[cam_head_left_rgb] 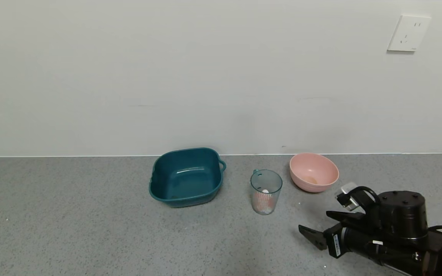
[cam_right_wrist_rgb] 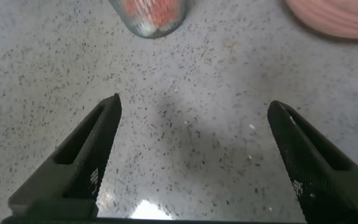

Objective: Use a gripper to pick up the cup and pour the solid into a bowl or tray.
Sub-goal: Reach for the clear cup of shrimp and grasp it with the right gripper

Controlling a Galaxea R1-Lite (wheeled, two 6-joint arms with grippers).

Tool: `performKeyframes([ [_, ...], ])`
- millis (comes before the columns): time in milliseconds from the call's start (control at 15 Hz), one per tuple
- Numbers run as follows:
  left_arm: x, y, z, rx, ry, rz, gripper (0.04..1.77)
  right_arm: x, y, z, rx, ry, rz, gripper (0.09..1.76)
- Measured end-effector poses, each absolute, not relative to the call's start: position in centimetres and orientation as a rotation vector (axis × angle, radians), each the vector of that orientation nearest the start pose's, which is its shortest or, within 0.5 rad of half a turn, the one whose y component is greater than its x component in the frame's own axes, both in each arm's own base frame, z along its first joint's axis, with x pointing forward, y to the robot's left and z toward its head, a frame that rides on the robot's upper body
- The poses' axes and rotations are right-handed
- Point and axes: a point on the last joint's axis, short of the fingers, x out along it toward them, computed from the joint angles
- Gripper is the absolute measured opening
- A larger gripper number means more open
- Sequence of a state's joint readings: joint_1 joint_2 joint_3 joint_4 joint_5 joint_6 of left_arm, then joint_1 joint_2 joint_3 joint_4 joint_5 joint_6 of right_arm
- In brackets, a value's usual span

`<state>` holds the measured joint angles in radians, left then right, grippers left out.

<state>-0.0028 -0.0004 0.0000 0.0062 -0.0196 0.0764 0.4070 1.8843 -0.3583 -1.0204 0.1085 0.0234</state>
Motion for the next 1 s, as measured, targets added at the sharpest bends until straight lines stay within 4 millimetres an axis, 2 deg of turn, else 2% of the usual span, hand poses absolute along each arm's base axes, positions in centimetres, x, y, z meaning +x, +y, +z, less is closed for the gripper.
performKeyframes([
  [467, -2.3, 0.0, 7.5, 0.076, 0.005, -0.023, 1.72, 27.1, 14.0, 5.2, -0.095, 0.545, 0.492, 1.71],
  [1000, -2.3, 0.0, 7.5, 0.076, 0.005, -0.023, 1.72, 30.3, 17.4, 6.9, -0.085, 0.542, 0.51, 1.71],
])
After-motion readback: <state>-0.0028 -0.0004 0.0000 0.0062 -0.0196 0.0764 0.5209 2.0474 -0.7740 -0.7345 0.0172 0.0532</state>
